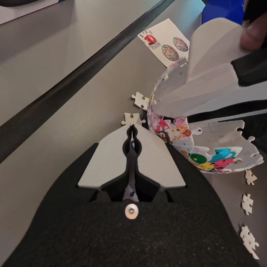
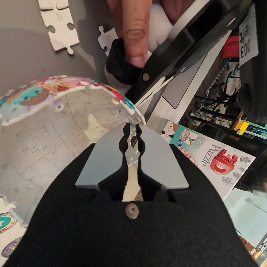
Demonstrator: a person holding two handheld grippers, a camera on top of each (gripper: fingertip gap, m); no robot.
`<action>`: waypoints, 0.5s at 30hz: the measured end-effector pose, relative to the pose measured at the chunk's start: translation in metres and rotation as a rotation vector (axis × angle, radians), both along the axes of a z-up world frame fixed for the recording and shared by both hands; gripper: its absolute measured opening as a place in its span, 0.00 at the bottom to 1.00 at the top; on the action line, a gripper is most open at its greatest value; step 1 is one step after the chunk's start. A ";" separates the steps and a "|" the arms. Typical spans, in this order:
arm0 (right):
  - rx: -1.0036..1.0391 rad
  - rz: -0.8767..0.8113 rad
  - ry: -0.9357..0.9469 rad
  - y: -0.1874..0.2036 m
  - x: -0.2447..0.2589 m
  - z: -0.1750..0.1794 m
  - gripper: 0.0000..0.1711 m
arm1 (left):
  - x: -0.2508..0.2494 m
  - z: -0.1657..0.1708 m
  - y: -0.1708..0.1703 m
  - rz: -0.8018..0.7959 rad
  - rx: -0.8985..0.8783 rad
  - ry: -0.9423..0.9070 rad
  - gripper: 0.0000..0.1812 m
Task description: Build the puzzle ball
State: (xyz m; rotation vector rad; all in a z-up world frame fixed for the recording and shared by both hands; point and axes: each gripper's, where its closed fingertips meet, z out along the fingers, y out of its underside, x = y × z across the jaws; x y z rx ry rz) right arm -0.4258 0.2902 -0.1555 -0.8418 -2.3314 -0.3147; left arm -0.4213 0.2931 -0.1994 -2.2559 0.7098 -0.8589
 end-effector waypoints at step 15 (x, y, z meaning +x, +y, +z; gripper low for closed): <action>0.000 -0.033 0.074 0.000 0.001 0.001 0.04 | 0.000 0.006 0.002 0.007 0.002 -0.047 0.00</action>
